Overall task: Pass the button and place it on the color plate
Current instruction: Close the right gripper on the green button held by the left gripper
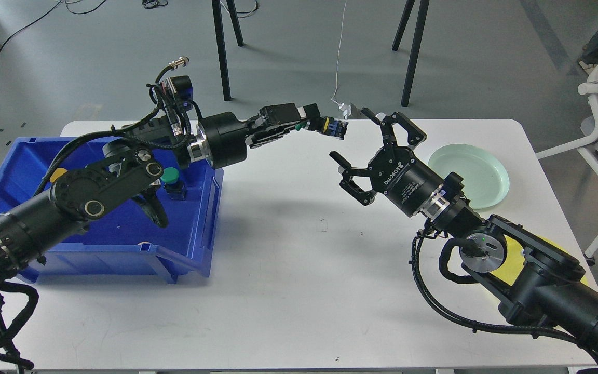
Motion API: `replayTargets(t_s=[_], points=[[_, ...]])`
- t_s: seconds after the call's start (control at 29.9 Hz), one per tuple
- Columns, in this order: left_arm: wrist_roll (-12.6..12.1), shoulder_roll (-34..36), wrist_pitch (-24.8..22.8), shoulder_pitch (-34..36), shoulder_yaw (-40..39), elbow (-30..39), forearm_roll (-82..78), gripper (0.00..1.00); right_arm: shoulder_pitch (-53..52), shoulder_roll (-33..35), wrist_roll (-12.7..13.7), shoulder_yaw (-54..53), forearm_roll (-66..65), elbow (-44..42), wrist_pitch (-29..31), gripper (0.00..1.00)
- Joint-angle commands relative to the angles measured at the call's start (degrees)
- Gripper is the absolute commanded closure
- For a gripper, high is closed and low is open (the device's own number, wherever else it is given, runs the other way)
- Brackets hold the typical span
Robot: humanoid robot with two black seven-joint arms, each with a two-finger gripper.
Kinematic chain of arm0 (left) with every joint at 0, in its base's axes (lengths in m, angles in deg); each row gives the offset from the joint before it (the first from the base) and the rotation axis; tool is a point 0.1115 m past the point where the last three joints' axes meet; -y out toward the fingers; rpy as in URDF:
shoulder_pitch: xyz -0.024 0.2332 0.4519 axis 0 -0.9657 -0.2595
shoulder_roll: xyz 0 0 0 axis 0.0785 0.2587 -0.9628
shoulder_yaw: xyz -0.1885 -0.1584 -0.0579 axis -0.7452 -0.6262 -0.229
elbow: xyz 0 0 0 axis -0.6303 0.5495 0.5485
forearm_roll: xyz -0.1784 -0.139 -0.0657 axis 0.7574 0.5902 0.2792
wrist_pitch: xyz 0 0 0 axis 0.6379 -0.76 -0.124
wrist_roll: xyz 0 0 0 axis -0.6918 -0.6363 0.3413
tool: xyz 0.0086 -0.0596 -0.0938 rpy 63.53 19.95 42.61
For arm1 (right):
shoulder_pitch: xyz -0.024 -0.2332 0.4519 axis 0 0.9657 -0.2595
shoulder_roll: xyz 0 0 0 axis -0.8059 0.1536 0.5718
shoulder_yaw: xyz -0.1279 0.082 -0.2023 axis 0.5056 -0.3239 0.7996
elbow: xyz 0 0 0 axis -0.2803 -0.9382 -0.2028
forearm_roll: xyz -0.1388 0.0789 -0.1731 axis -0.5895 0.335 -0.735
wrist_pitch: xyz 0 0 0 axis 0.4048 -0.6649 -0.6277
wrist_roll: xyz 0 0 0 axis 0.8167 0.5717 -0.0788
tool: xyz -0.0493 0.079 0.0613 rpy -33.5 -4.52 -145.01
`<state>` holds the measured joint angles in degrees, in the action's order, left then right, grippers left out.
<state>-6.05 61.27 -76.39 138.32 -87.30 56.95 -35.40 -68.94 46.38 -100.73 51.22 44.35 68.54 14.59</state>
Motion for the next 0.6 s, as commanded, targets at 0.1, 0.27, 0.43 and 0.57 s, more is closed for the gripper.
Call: replayTargets(t_s=[0.1, 0.27, 0.43, 0.57], points=[[0.00, 0.04, 0.00, 0.00, 0.00, 0.01, -0.38, 0.86, -1.03, -1.40, 0.00, 0.07, -0.04, -1.26, -0.01, 0.08], [0.00, 0.04, 0.00, 0.00, 0.00, 0.01, -0.38, 0.86, -1.73, -2.01, 0.00, 0.16, -0.30, -1.79, -0.01, 0.17], [0.00, 0.04, 0.00, 0.00, 0.00, 0.01, -0.38, 0.86, -1.99, -2.10, 0.00, 1.74, -0.57, -1.96, -0.01, 0.28], [0.00, -0.05, 0.09, 0.00, 0.00, -0.08, -0.38, 0.86, -2.17, -2.45, 0.00, 2.01, -0.74, -2.67, -0.01, 0.35]])
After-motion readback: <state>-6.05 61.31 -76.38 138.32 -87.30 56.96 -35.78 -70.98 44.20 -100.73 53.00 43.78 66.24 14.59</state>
